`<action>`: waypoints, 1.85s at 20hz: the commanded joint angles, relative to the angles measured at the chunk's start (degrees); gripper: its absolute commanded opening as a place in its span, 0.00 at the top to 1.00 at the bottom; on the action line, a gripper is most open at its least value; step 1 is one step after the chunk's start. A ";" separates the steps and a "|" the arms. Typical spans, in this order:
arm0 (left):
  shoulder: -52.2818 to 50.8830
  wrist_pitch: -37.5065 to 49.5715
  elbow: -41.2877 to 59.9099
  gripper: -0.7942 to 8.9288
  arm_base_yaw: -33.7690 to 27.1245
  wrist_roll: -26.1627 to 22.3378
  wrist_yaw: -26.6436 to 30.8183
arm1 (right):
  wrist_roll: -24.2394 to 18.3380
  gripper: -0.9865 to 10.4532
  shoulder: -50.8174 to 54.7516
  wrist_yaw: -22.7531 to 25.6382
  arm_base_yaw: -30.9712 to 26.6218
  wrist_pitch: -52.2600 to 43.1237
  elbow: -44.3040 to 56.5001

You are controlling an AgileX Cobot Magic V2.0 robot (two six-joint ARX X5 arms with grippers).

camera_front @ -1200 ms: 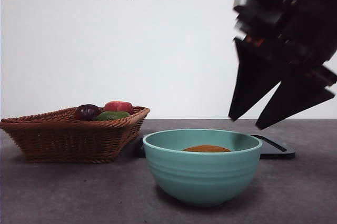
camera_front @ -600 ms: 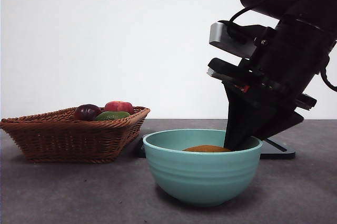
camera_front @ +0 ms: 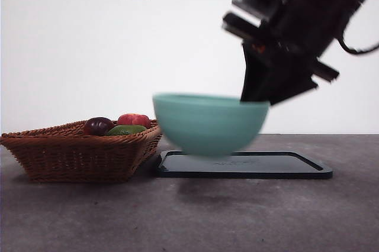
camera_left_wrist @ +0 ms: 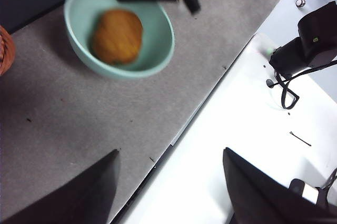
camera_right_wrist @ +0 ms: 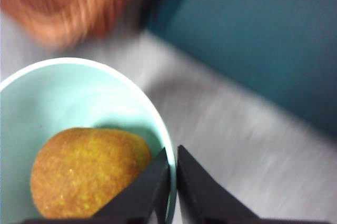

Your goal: Pick up the wifruite, put it on the bowl, pick up the plate, put it on desk

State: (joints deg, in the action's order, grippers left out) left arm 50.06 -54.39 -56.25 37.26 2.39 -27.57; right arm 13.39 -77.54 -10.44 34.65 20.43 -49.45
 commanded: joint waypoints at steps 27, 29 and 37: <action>0.22 0.37 -0.52 0.60 0.37 -0.70 -0.37 | -1.95 0.74 -28.02 0.22 -14.67 -4.09 -20.76; 0.22 0.39 -0.52 0.60 0.37 -0.85 -0.37 | -1.84 0.74 -24.90 1.77 -14.93 -2.84 -20.76; 0.22 4.79 -0.52 0.60 0.37 -2.16 -0.37 | -3.61 0.74 4.46 -1.92 -14.36 14.97 -20.76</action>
State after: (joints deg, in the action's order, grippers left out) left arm 50.06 -49.89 -56.25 37.26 0.91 -27.57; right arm 10.37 -72.49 -12.08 20.01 35.81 -69.17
